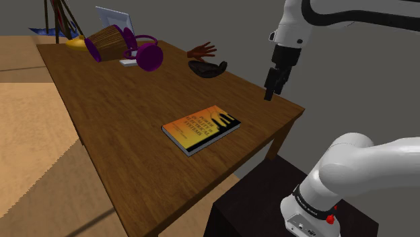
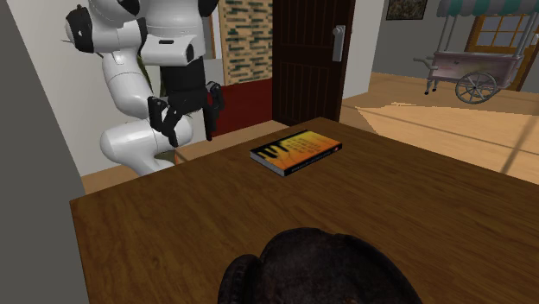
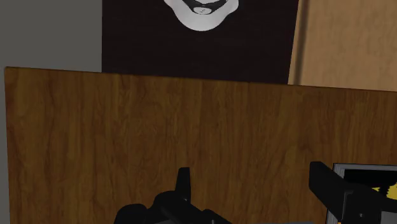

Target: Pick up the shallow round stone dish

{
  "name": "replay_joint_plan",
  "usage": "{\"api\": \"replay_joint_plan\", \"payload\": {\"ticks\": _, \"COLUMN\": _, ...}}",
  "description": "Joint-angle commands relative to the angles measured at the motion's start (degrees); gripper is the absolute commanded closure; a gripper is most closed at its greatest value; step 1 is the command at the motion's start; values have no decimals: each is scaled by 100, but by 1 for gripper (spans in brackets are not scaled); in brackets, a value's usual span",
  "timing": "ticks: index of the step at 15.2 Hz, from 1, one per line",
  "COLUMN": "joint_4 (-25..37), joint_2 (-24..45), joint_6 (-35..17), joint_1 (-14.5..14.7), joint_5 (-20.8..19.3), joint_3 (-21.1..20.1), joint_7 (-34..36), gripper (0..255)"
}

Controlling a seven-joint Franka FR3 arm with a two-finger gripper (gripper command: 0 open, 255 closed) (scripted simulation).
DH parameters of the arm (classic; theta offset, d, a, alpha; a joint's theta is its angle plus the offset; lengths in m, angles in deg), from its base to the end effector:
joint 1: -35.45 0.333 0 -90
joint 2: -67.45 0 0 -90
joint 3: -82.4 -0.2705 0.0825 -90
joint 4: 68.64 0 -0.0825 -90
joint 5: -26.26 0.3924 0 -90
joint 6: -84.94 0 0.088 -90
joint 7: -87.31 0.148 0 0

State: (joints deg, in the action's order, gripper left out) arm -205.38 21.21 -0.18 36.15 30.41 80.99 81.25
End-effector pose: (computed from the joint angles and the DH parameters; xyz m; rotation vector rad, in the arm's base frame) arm 0.3280 0.0238 0.5033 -3.0729 -0.2107 0.1416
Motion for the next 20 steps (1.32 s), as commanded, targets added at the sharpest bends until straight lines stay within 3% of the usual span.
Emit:
{"api": "replay_joint_plan", "payload": {"ticks": 1, "joint_4": 0, "joint_2": 0, "joint_6": 0, "joint_1": 0, "joint_5": 0, "joint_3": 0, "joint_7": 0, "gripper": 0}}
{"api": "replay_joint_plan", "payload": {"ticks": 10, "joint_4": 959, "joint_2": 1642, "joint_6": -1210, "joint_1": -454, "joint_5": 359, "joint_3": -210, "joint_7": 1337, "gripper": 0}}
{"api": "replay_joint_plan", "payload": {"ticks": 20, "joint_4": 2420, "joint_2": 3338, "joint_6": -2062, "joint_1": -894, "joint_5": 466, "joint_3": -197, "joint_7": 2716, "gripper": 0}}
